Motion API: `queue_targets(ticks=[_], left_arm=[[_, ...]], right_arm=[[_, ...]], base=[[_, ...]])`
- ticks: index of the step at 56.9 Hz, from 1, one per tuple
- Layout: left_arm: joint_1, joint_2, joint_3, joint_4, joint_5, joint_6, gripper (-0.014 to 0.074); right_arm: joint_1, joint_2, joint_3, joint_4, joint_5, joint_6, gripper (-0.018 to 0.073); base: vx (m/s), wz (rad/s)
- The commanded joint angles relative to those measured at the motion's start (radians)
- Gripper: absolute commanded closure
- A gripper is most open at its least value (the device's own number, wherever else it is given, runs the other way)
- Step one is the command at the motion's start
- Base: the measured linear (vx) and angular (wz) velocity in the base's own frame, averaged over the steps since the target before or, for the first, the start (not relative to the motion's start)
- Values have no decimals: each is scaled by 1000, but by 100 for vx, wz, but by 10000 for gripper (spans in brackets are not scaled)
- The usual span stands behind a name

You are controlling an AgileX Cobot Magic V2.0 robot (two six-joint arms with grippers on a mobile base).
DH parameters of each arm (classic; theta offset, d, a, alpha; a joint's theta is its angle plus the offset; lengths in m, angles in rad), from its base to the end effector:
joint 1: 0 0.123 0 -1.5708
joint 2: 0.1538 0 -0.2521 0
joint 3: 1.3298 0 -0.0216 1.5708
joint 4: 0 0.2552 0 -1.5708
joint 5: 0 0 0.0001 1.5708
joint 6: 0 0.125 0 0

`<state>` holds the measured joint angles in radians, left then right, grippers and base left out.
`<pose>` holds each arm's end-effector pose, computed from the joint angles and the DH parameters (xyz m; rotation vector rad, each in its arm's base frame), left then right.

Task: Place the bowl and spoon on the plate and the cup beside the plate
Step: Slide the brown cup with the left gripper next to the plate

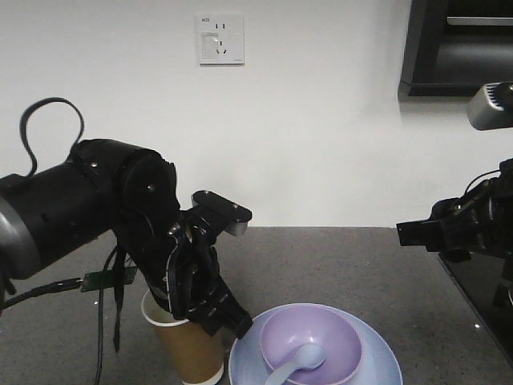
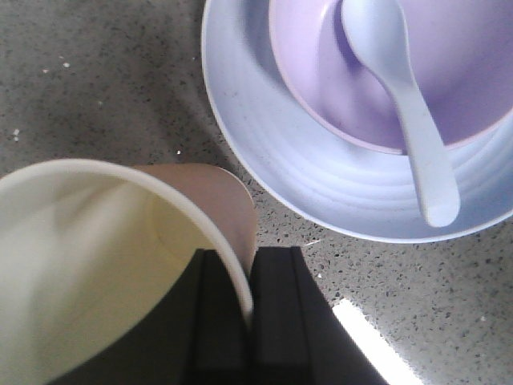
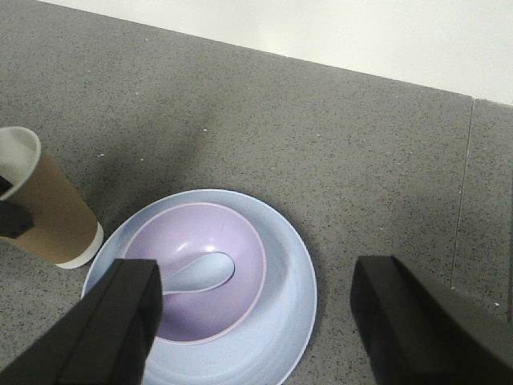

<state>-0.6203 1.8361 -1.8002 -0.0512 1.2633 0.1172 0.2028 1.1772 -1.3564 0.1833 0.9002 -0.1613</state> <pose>0.3220 -0.2376 0.2710 1.0007 2.6154 -0.1964 0.2715 0.0741 0.3834 -0.3534 2.1710 0.2450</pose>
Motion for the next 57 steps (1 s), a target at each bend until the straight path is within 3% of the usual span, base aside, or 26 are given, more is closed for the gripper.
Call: queue_targets(ticks=[1, 33, 41, 57], left_arm=[[-12, -41, -32, 15, -11, -17, 596], [-14, -22, -32, 16, -11, -24, 568], [-14, -22, -32, 16, -11, -20, 482], [-14, -22, -32, 15, -11, -24, 220]], right_arm=[[0, -24, -33, 2, -64, -5, 17], [0, -24, -33, 2, -67, -9, 17], [0, -24, -33, 2, -67, -9, 17], [0, -24, -33, 2, -66, -9, 17]], base=[[0, 0], [0, 0], [0, 0], [0, 0]])
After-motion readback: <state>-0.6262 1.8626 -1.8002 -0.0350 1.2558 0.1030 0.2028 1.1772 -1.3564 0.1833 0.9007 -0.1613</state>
